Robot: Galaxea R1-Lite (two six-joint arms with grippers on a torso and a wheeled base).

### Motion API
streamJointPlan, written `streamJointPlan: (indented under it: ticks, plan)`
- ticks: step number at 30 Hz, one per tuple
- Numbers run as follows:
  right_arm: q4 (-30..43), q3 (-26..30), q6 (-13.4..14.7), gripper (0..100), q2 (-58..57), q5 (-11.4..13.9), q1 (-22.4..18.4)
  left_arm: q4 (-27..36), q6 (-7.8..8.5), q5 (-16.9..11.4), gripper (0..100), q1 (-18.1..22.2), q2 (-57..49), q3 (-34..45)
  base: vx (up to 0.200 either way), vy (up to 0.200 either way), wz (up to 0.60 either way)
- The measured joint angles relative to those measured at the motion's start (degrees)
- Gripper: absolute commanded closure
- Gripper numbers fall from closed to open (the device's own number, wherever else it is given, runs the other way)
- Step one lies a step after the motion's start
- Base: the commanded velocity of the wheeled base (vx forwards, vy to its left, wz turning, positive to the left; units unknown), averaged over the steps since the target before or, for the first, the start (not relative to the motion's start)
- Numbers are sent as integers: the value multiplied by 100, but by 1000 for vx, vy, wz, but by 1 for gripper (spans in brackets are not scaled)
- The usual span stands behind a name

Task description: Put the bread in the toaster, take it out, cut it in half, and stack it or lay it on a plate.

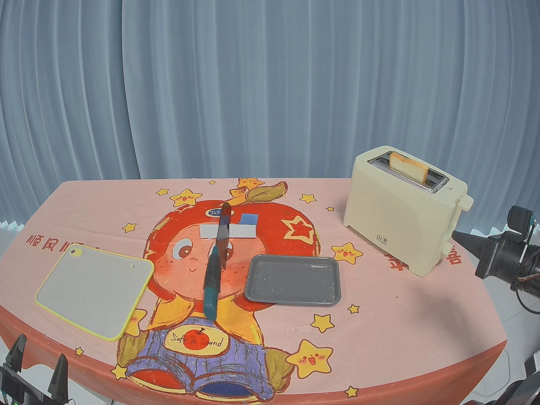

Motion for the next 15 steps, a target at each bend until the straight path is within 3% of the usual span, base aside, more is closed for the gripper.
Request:
streamJointPlan:
  ticks: [15]
  plan:
    - [5,33,-27,100,-26,7,-2,2,0,0,0,0,0,0,0,0,0]
